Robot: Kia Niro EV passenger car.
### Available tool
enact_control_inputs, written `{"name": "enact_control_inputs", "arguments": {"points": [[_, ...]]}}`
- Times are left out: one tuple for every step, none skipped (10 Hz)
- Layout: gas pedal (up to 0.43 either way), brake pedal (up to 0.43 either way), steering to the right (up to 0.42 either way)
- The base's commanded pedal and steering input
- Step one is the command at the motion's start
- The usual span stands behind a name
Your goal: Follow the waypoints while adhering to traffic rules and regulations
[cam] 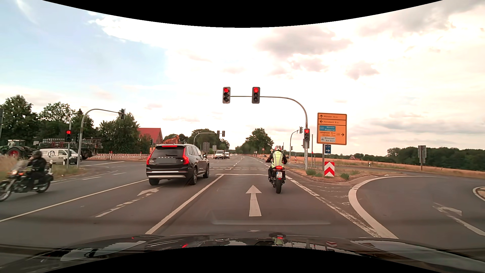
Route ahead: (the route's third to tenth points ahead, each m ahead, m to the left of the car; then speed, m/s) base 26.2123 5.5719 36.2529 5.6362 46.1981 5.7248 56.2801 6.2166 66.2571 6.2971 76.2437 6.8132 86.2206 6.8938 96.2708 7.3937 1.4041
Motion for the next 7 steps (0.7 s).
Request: {"name": "enact_control_inputs", "arguments": {"points": [[0.0,0.079,0.0],[0.0,0.079,0.0],[0.0,0.079,0.0],[0.0,0.079,0.0],[0.0,0.079,0.0],[0.0,0.079,0.0],[0.0,0.079,0.0]]}}
